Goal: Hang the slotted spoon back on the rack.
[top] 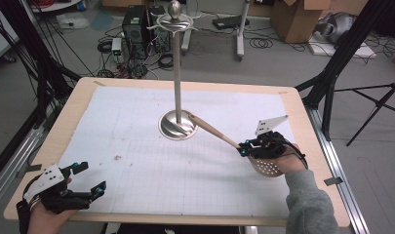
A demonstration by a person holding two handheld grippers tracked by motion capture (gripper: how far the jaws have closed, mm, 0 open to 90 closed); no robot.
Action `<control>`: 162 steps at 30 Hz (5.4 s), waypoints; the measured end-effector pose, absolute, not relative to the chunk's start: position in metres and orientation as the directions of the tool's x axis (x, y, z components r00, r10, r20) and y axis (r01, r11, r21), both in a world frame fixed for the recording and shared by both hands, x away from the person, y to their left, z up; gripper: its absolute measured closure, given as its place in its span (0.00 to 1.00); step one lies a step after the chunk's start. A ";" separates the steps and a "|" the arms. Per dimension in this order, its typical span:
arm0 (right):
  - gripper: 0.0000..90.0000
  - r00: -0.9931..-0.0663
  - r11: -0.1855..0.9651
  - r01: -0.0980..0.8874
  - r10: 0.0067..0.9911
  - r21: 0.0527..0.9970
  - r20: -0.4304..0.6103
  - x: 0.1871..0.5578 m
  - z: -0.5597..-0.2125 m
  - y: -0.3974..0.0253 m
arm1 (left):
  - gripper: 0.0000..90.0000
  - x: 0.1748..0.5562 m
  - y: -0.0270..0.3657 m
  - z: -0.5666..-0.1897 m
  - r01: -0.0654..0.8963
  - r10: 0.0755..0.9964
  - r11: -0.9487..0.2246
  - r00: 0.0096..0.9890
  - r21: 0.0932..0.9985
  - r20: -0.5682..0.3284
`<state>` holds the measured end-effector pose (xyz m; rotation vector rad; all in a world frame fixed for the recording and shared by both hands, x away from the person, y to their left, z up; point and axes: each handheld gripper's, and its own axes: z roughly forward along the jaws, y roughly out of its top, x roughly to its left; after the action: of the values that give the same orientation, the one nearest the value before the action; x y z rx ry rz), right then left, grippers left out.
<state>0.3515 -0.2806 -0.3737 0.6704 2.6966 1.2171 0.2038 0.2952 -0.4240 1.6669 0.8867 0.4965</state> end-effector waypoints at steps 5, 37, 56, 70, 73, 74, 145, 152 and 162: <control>0.86 -0.890 0.540 0.342 0.449 0.769 0.081 0.354 -0.365 -0.286 | 0.03 0.202 0.296 -0.424 0.293 0.773 -0.090 0.623 0.952 -0.119; 0.86 -0.877 0.396 0.257 0.479 0.882 0.040 0.365 -0.283 -0.291 | 0.03 0.180 0.303 -0.413 0.265 0.785 -0.040 0.605 0.963 -0.134; 0.86 -0.862 0.363 0.229 0.507 0.903 0.015 0.370 -0.272 -0.283 | 0.03 0.173 0.309 -0.405 0.238 0.796 -0.037 0.594 0.971 -0.116; 0.86 -0.858 0.322 0.211 0.513 0.923 0.017 0.371 -0.258 -0.283 | 0.03 0.172 0.311 -0.408 0.250 0.804 -0.044 0.584 0.967 -0.114; 0.86 -0.858 0.315 0.204 0.513 0.927 0.015 0.371 -0.254 -0.282 | 0.03 0.172 0.312 -0.408 0.248 0.804 -0.043 0.584 0.968 -0.114; 0.86 -0.859 0.307 0.201 0.513 0.930 0.017 0.371 -0.253 -0.282 | 0.03 0.171 0.312 -0.408 0.248 0.804 -0.044 0.584 0.968 -0.114; 0.86 -0.867 0.291 0.233 0.495 0.928 0.062 0.387 -0.249 -0.242 | 0.03 0.168 0.314 -0.409 0.250 0.807 -0.049 0.580 0.967 -0.109; 0.86 -0.865 0.293 0.246 0.496 0.924 0.073 0.388 -0.252 -0.234 | 0.03 0.169 0.313 -0.409 0.252 0.807 -0.049 0.580 0.966 -0.110; 0.86 -0.863 0.308 0.259 0.500 0.915 0.076 0.392 -0.256 -0.223 | 0.03 0.168 0.313 -0.409 0.250 0.809 -0.054 0.579 0.967 -0.105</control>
<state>0.3916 -0.2234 -0.2561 0.6959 2.3510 1.5807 0.1684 0.3129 -0.4093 1.6041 0.9106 0.5774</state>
